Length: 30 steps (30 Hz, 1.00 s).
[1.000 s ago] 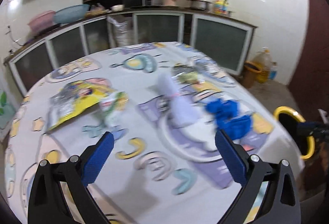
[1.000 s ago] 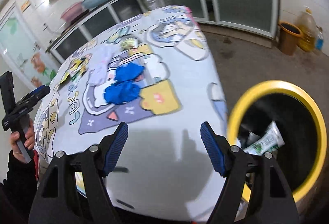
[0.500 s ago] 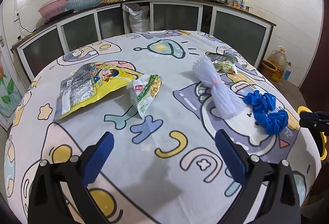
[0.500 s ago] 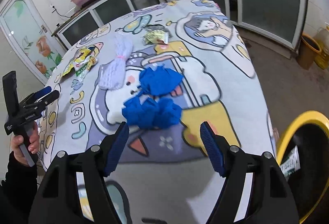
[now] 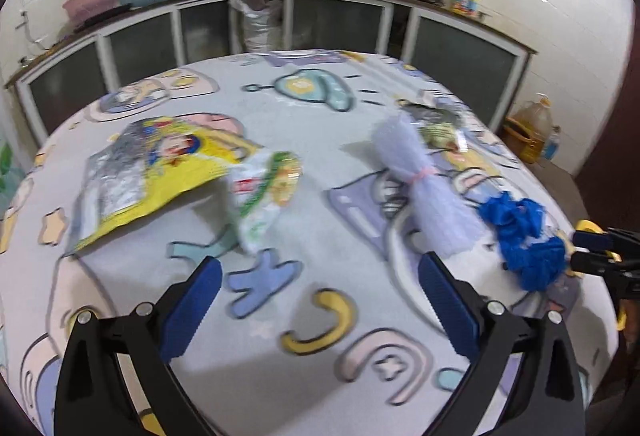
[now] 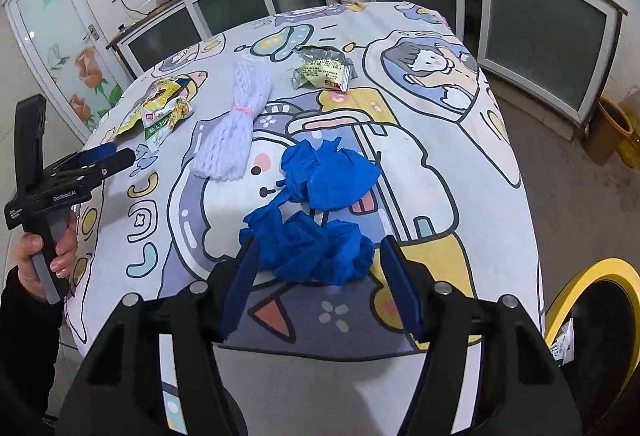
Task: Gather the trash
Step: 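Return the right tool to the blue gloves while the left tool reaches the white foam bundle, then grasp a blue glove with the right tool while the left tool grasps the white foam bundle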
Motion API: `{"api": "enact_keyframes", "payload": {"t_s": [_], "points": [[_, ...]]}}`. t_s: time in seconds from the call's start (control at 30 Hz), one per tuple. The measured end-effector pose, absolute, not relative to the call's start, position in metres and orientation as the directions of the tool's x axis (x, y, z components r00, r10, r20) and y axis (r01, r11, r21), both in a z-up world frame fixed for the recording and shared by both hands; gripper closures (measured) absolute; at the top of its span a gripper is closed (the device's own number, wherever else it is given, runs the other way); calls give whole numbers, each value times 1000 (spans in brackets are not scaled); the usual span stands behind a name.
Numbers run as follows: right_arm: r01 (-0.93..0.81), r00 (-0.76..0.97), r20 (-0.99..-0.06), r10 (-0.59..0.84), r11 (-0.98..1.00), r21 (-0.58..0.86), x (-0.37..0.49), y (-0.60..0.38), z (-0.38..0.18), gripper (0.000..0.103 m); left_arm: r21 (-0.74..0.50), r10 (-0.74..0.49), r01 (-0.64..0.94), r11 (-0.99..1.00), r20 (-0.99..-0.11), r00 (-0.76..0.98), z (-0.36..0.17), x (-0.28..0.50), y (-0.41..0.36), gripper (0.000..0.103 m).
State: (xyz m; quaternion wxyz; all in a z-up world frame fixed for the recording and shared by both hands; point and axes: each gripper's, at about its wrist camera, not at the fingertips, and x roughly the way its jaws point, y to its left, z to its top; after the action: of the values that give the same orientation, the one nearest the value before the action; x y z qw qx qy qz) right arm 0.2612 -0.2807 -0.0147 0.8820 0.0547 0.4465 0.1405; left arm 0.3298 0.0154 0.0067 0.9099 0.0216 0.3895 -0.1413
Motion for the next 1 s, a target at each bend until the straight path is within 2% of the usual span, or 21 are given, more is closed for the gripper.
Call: {"api": "enact_keyframes", "payload": {"t_s": [0.13,0.4,0.6,0.77,0.87,0.9,0.93,0.97,1.0], "points": [[-199,548,-777,311,950,240,265,-283,-18,43,-126,-316,337,933,-733,602,10,344,-17,8],[-193,541,-778,320,947,256,271,-285,-23,45,-215,-353,310,926,-785,510,4,406,-68,8],[-194,518,-792,324,946,260,279,-286,-34,45,-216,-326,282,935,-835,443,-23,436,-90,8],[-206,498,-802,329,943,259,286,-281,-41,50,-219,-313,256,941,-851,423,-38,454,-95,8],[-200,492,-805,332,943,267,288,-281,-44,58,-186,-286,256,949,-850,443,-40,459,-103,9],[-199,489,-804,337,941,273,289,-281,-44,65,-167,-268,250,954,-851,452,-40,458,-105,13],[-201,481,-804,349,937,286,289,-281,-45,70,-138,-239,241,961,-852,466,-41,458,-106,23],[-201,475,-804,357,934,296,289,-282,-45,72,-119,-221,237,964,-852,474,-41,457,-107,29],[-199,474,-803,362,932,303,288,-282,-45,76,-75,-185,234,969,-850,493,-41,455,-109,42]]}}
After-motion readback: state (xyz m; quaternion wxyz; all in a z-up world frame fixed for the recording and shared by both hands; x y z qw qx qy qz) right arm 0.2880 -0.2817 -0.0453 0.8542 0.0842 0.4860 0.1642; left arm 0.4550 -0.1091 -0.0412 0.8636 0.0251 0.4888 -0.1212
